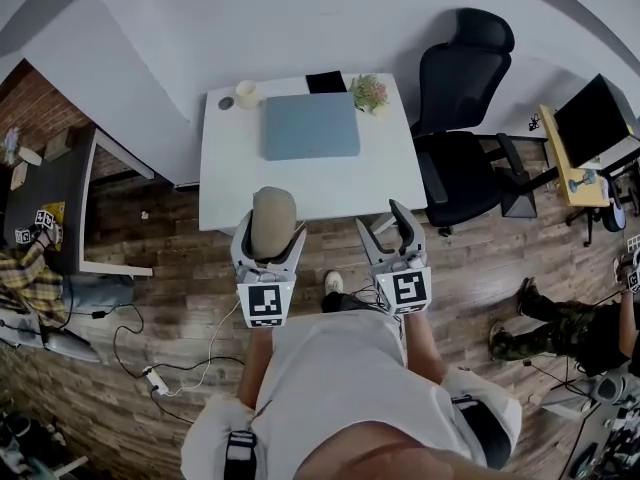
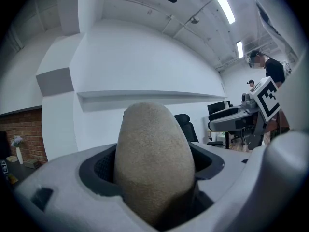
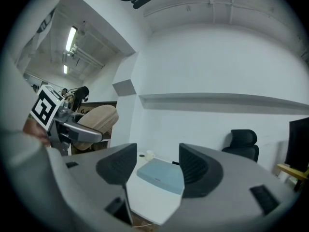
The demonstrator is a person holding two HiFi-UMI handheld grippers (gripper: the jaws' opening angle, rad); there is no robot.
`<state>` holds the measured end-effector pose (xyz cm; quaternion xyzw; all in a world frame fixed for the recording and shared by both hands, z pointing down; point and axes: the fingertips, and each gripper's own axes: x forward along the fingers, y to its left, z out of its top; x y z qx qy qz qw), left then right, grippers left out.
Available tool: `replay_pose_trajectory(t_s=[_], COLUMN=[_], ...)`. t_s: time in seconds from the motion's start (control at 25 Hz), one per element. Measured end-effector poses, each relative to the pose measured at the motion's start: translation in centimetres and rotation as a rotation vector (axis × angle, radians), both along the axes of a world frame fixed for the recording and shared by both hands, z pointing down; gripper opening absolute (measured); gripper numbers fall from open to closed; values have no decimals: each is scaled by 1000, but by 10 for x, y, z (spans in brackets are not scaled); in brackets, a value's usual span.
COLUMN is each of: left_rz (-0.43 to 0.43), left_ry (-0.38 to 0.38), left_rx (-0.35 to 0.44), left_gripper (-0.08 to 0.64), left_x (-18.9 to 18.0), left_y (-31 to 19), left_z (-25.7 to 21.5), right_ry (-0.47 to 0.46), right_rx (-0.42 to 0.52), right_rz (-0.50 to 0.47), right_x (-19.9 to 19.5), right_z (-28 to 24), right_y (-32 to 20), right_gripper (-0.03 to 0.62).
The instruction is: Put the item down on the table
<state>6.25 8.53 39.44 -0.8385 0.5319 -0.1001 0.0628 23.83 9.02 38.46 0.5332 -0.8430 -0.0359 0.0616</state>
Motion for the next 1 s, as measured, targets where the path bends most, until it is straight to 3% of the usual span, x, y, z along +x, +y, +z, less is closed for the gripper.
replay_pose_trajectory(t_s=[0.64, 0.8, 1.0], left_rz=[-54, -74, -108], left_ry=[-27, -39, -48], left_rx=[10, 17, 9], left_gripper=[413, 413, 413], left_x=[15, 19, 11], left_y=[-19, -30, -37], left_z=[-2, -5, -2], right_ry=[-28, -31, -35], right_rx=[28, -4, 10], right_rz=[-69, -86, -140], right_x=[11, 13, -3], right_z=[2, 5, 7], right_y=[-33, -49, -66], right_gripper=[275, 273, 273])
